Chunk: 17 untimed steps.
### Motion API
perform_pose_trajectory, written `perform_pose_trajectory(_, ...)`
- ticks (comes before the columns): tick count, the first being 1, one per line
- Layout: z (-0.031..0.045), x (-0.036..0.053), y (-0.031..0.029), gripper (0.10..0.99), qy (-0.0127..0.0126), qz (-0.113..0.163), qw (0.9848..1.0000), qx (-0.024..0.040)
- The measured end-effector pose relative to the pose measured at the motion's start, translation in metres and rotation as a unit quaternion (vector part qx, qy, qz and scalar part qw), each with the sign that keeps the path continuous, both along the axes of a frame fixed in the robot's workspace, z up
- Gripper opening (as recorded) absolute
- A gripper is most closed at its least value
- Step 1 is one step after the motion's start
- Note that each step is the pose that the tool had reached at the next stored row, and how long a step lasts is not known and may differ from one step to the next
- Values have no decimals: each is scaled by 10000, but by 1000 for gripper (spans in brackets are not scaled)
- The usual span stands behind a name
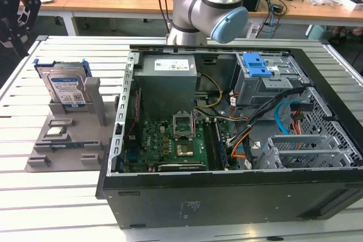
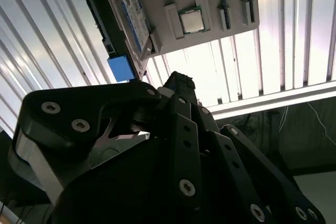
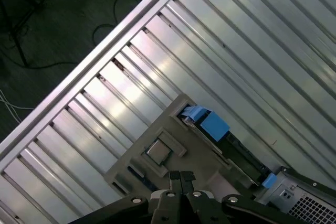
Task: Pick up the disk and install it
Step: 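Pick up the disk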
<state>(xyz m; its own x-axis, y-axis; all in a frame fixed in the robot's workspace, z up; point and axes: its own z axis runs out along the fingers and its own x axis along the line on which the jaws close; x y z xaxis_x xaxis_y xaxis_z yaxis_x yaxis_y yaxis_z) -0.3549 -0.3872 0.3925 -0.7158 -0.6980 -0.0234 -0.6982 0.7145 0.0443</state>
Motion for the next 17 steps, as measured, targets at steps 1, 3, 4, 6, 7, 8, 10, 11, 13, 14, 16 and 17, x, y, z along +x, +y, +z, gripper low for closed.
perform_pose_trajectory(1,0,0,0,106,0,51,10000,0)
perform_pose_trajectory(3,0,0,0,106,0,118,9999,0)
perform_pose_trajectory(4,0,0,0,106,0,172,9999,0)
perform_pose_trajectory(6,0,0,0,106,0,311,9995,0)
perform_pose_trajectory(7,0,0,0,106,0,370,9993,0)
perform_pose_trajectory(8,0,0,0,106,0,405,9992,0)
perform_pose_trajectory(10,0,0,0,106,0,524,9986,0)
perform_pose_trajectory(11,0,0,0,106,0,569,9984,0)
perform_pose_trajectory(13,0,0,0,106,0,693,9976,0)
perform_pose_trajectory(14,0,0,0,106,0,745,9972,0)
perform_pose_trajectory(16,0,0,0,106,0,811,9967,0)
perform_pose_trajectory(17,0,0,0,106,0,856,9963,0)
